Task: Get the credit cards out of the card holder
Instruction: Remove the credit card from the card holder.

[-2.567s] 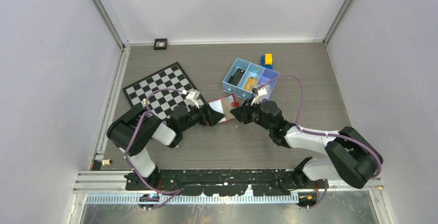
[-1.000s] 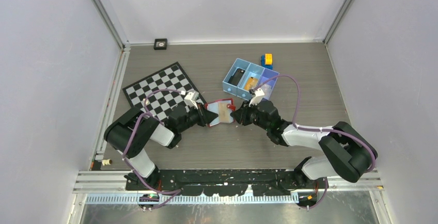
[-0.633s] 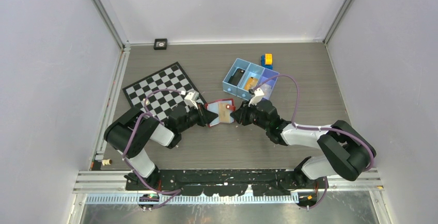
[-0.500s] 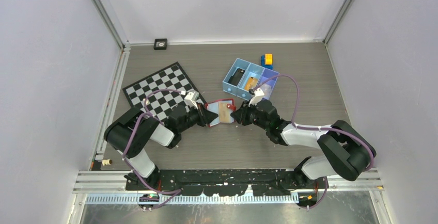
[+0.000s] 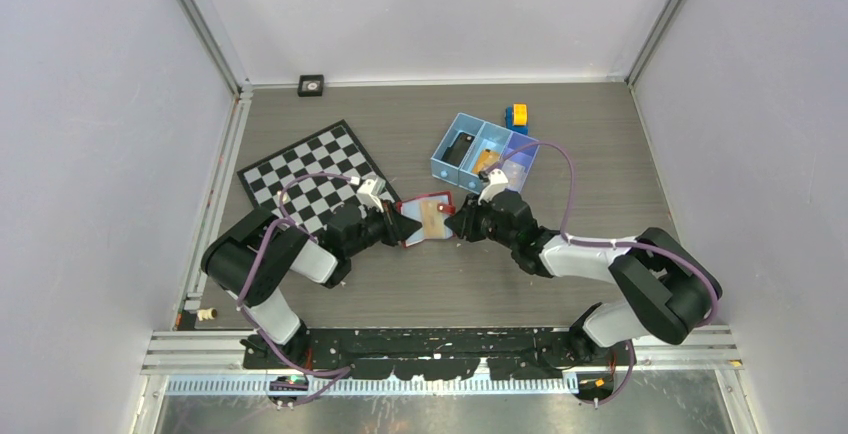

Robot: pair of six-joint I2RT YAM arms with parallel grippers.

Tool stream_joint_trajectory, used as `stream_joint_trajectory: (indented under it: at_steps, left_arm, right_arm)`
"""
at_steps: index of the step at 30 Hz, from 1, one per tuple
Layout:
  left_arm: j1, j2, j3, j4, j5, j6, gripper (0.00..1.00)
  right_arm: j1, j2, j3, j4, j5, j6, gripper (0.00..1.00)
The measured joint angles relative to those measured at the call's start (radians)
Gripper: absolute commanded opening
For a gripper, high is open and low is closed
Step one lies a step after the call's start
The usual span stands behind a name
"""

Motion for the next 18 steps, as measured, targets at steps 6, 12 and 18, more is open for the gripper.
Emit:
stream_joint_trajectory:
  at_steps: [6, 12, 18]
  left_arm:
    - [0.002, 0.000, 0.000, -0.001, 0.000, 0.001, 0.00]
    - [0.003, 0.000, 0.000, -0.002, 0.002, 0.003, 0.00]
    - [0.003, 0.000, 0.000, -0.002, 0.011, 0.003, 0.00]
  right_arm:
    - [0.000, 0.010, 0.014, -0.010, -0.003, -0.001, 0.34]
    - [0.000, 0.031, 0.031, -0.016, -0.017, -0.002, 0.39]
    - [0.000, 0.037, 0.032, -0.017, -0.036, -0.002, 0.45]
